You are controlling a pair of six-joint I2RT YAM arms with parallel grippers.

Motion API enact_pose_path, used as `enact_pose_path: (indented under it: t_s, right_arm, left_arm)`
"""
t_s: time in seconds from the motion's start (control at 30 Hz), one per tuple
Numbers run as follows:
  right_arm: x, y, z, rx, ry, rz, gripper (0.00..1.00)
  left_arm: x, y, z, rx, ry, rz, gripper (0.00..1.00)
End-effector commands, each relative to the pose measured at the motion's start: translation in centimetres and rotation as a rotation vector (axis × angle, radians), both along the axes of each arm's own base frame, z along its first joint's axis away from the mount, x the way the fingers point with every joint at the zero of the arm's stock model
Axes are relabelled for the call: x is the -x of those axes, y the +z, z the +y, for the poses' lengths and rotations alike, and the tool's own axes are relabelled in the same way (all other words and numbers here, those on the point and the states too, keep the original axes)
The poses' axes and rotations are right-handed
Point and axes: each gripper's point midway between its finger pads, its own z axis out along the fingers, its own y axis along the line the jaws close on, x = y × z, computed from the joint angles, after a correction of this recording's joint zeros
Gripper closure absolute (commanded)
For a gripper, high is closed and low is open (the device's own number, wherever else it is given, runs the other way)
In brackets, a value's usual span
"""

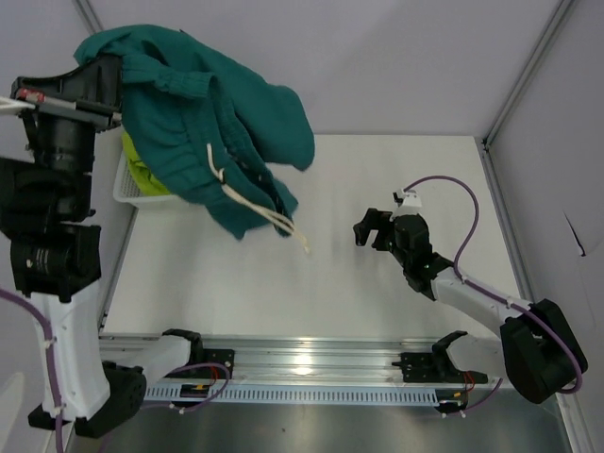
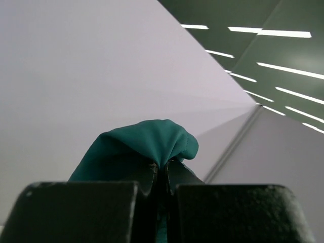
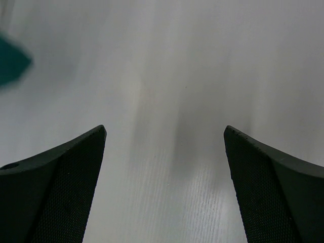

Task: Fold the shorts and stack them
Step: Move the shorts to the center of the board

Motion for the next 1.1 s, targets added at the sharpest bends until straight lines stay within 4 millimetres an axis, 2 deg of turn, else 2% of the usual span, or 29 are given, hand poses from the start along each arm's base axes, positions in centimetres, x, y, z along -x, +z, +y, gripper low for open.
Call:
enact_pose_path:
  t_s: [0.0, 0.03, 0.07, 0.1, 0.13, 0.17, 0.27, 0.3, 0.33, 0.43, 0.47, 0.53, 0.57, 0.6, 0.63, 0.73, 0.77, 0.87, 0.97, 1.07]
  right_arm:
    - [-0.4, 2.2, -0.2, -0.023, -0.004, -0.076, 0.0]
    - [-0.3, 2.3, -0.2, -0.023, -0.007, -0.078, 0.01]
    - [-0.3, 2.3, -0.3, -0.021, -0.011, -0.081, 0.01]
    - [-0.2, 2.3, -0.4, -0.024, -0.013, -0.083, 0.01]
    - [-0.2, 2.3, -0.4, -0.024, -0.013, -0.084, 0.0]
    - [-0.2, 2.5, -0.5, -0.026, -0.016, -0.089, 0.01]
    - [-0.2, 2.3, -0.6, -0.02, -0.021, -0.086, 0.01]
    - [-0.2, 2.3, -0.7, -0.021, -0.023, -0.085, 0.0]
    - [-0.2, 2.4, -0.7, -0.022, -0.026, -0.088, 0.0]
    - [-0.2, 2.4, -1.0, -0.022, -0.033, -0.084, 0.01]
    - [-0.2, 2.5, -0.9, -0.025, -0.028, -0.088, 0.0]
    - [0.4, 2.8, -0.4, -0.043, 0.018, -0.098, 0.0]
    - [0.4, 3.3, 0.0, -0.058, 0.04, -0.122, 0.01]
    - [1.0, 3.7, 0.9, -0.078, 0.103, -0.136, 0.01]
    - [1.3, 4.0, 1.3, -0.09, 0.133, -0.152, 0.01]
    - [2.9, 5.1, 3.6, -0.147, 0.29, -0.201, 0.01]
    - [3.3, 5.4, 4.2, -0.159, 0.331, -0.217, 0.01]
    - [4.6, 5.6, 6.3, -0.181, 0.462, -0.22, 0.01]
    - [5.7, 5.4, 8.8, -0.167, 0.568, -0.218, 0.02]
    - [6.3, 4.7, 10.4, -0.122, 0.609, -0.217, 0.02]
  left_arm:
    - [0.4, -1.9, -2.5, 0.061, -0.179, 0.03, 1.0]
    - [-0.2, -4.1, -2.9, 0.07, -0.201, 0.074, 1.0]
    - [1.0, -5.1, -3.3, 0.091, -0.245, 0.071, 1.0]
    - [0.3, -7.4, -3.6, 0.099, -0.26, 0.115, 1.0]
    - [0.8, -8.0, -3.7, 0.107, -0.268, 0.117, 1.0]
    - [0.8, -10.5, -3.7, 0.118, -0.268, 0.146, 1.0]
    - [1.9, -12.1, -3.4, 0.132, -0.266, 0.148, 1.0]
    - [0.5, -15.1, -3.8, 0.129, -0.27, 0.212, 1.0]
    - [0.5, -15.8, -3.9, 0.127, -0.275, 0.224, 1.0]
    - [-1.3, -21.0, -4.8, 0.121, -0.291, 0.326, 1.0]
    - [-1.5, -21.8, -5.3, 0.119, -0.304, 0.337, 1.0]
    - [-2.8, -25.4, -5.7, 0.114, -0.294, 0.4, 1.0]
    - [-3.0, -26.2, -6.1, 0.112, -0.301, 0.412, 1.0]
    - [-4.0, -29.4, -6.3, 0.109, -0.289, 0.479, 1.0]
    - [-4.3, -30.0, -6.5, 0.11, -0.291, 0.484, 1.0]
    - [-5.4, -33.8, -7.1, 0.106, -0.295, 0.545, 1.0]
    - [-5.6, -34.4, -7.2, 0.104, -0.296, 0.558, 1.0]
    - [-6.1, -37.2, -7.2, 0.097, -0.284, 0.605, 1.0]
    - [-6.0, -38.5, -7.2, 0.095, -0.28, 0.623, 1.0]
    - [-5.7, -38.5, -7.0, 0.087, -0.274, 0.618, 1.0]
